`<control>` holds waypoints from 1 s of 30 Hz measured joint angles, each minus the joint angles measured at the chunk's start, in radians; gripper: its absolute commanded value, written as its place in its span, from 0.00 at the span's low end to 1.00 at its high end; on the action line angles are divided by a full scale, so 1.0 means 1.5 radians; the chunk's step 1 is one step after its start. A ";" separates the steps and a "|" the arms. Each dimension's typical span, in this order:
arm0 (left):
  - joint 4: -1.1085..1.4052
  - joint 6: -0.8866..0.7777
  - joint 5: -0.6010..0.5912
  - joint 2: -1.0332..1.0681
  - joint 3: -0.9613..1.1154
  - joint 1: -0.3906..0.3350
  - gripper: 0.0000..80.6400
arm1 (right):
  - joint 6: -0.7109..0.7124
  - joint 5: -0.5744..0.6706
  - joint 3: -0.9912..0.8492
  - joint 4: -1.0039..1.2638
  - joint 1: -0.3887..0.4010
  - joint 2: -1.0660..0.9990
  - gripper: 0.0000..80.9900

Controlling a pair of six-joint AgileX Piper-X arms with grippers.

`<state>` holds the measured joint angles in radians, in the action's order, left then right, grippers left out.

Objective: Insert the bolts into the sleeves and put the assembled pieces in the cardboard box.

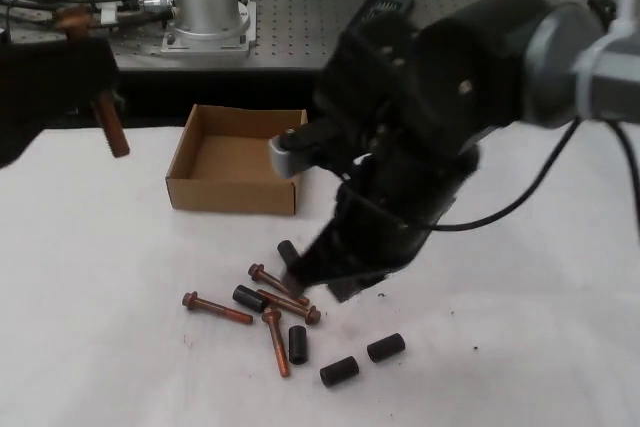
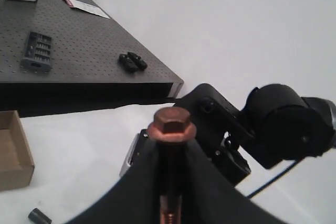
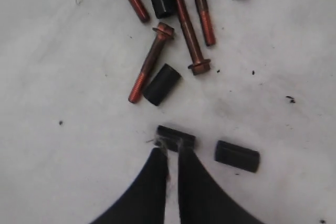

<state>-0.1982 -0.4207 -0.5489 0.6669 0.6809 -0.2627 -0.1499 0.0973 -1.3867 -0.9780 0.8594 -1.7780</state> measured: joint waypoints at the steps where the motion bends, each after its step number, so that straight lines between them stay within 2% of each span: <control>1: 0.000 -0.004 0.011 0.000 0.000 0.000 0.01 | -0.027 0.003 0.000 0.007 0.004 -0.003 0.16; 4: 0.000 -0.009 0.047 0.000 0.000 0.005 0.01 | -0.080 0.010 0.000 0.029 0.010 -0.013 0.21; 10: -0.005 0.031 0.055 -0.016 -0.017 0.042 0.01 | -0.140 0.020 -0.001 0.047 0.013 -0.054 0.22; 14: -0.005 0.036 0.013 -0.026 -0.065 0.065 0.01 | -0.151 0.029 -0.001 0.048 0.016 -0.085 0.22; 18: 0.016 0.051 -0.051 -0.026 -0.119 0.064 0.01 | -0.157 0.031 -0.001 0.051 0.015 -0.104 0.22; 26: 0.070 0.055 -0.061 -0.026 -0.167 0.064 0.01 | -0.164 0.032 -0.001 0.098 0.017 -0.116 0.22; 30: 0.071 0.055 -0.064 -0.026 -0.169 0.064 0.01 | -0.185 0.021 -0.002 0.125 0.017 -0.118 0.28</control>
<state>-0.0922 -0.3382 -0.6446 0.6278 0.4267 -0.1662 -0.4275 0.1291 -1.3892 -0.7905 0.8848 -1.9555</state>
